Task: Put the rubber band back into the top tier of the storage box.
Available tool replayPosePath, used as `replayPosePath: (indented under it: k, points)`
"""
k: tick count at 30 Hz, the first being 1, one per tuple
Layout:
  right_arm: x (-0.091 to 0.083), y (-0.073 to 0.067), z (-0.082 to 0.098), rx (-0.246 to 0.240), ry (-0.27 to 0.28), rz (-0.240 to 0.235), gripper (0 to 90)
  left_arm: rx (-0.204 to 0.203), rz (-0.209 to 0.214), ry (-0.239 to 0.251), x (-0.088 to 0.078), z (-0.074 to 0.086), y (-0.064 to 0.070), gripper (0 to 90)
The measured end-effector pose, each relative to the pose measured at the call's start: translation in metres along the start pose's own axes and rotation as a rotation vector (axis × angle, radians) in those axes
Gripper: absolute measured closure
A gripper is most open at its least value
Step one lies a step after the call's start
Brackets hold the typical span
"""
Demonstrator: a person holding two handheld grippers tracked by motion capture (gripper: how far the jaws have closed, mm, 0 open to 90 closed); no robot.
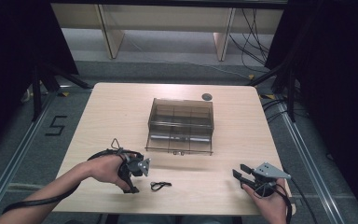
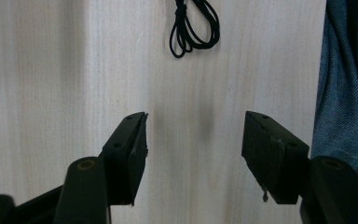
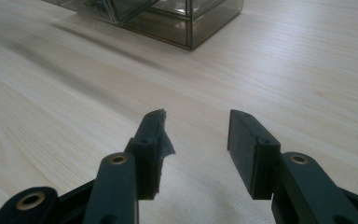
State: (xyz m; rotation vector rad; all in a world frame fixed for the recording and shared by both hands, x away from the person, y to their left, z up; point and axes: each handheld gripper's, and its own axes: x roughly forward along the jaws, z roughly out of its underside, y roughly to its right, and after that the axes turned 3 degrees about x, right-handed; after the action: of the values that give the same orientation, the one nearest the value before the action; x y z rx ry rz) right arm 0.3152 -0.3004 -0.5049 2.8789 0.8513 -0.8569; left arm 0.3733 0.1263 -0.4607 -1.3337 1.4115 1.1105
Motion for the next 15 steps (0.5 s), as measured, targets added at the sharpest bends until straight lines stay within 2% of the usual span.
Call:
replayPosePath:
  k: [15]
  points:
    - [0.0, 0.0, 0.0, 0.002, -0.002, -0.001, 57.3, 0.02, -0.003, 0.008, -0.001, -0.012, -0.005, 39.9]
